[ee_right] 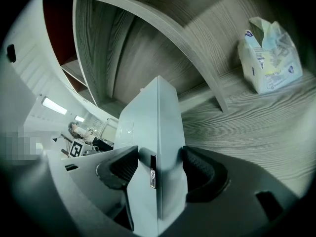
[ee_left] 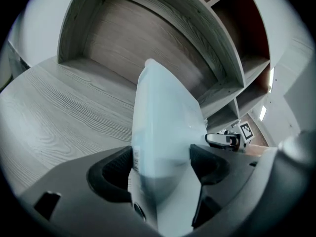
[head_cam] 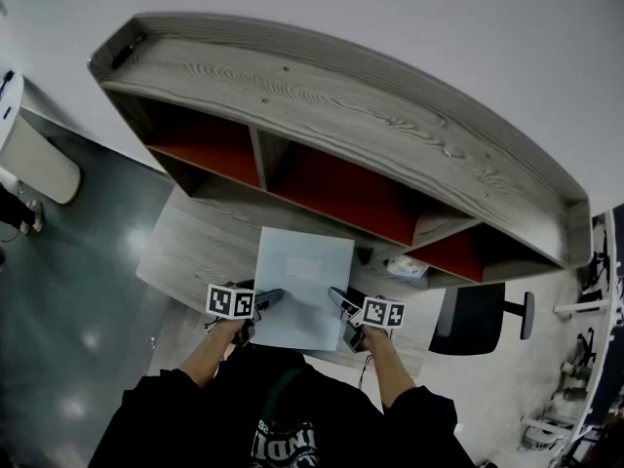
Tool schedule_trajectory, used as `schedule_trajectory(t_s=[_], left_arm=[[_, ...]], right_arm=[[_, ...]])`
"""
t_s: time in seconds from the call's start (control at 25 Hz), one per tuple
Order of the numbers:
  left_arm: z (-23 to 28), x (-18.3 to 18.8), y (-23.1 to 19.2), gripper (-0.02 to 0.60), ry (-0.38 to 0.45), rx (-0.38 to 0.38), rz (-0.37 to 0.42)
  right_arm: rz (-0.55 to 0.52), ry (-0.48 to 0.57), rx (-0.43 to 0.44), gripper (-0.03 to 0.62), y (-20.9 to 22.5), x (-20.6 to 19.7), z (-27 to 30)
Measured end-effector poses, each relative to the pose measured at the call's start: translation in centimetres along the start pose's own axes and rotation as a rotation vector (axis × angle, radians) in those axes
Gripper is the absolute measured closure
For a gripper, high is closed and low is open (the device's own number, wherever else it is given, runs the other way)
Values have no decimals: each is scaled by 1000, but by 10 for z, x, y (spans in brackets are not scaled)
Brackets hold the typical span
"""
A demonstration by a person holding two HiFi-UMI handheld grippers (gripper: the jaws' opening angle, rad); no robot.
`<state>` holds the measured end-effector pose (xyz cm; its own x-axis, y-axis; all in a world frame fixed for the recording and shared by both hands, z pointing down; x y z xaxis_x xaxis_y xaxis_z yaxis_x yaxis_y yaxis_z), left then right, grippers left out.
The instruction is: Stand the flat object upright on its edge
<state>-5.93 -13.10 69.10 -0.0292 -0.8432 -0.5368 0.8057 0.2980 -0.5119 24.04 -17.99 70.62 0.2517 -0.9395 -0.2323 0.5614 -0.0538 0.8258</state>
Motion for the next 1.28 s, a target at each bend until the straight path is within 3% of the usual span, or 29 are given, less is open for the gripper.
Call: schedule_trajectory(t_s=[0.48,0.84,1.28], left_arm=[[-15,11,11,207,29,1,78],[-31,31,22,207,62,19,214],[-49,42,31,207,166,34,390]], right_arm=[[-66,20,22,333,-19,3,-12],[-144,40,36,333,-36,8,-21],[-307,93,76,333,-56,11,-30]])
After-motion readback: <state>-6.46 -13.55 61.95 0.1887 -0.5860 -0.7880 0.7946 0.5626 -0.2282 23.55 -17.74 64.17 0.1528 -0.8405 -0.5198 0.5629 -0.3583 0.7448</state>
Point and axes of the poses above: the fingertips, and each gripper's own axes: z forward along the fingers, y to its right, x out of its top, the point moved 9 cm from there along -z, backward along the fingers, and after that the axes turned 11 degrees about z, right-handed, at the moved point
